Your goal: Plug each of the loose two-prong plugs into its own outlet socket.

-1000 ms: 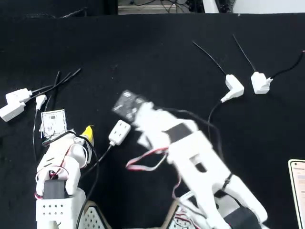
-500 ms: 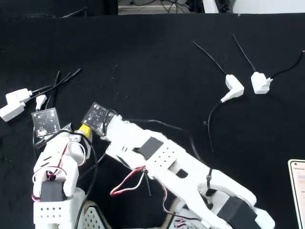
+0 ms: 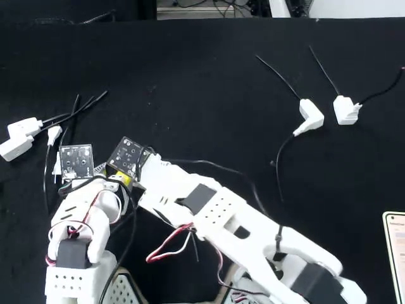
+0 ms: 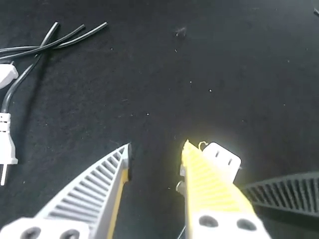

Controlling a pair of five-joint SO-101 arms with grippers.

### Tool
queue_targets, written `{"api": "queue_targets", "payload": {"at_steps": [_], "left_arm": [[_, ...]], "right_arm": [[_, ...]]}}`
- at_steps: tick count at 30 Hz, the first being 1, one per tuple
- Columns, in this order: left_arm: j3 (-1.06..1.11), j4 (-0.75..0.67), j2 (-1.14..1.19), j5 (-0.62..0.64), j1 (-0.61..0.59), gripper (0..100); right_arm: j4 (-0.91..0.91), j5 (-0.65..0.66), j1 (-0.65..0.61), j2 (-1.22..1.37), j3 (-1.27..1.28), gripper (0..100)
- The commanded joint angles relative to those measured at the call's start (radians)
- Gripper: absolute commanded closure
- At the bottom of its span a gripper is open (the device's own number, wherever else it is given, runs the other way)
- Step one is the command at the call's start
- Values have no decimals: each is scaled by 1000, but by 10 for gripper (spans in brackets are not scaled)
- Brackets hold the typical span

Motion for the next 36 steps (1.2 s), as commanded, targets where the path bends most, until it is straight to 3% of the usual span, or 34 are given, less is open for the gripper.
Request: {"api": "queue_targets", "payload": {"at_steps": [1,36], "left_arm": [[-10,-8,-2,-14,10,823],[45,-6,-2,-15,19,823]], "right_arm": [[29,-29,-14,-128,18,988],[23,-81,-12,-291,71,988]]}}
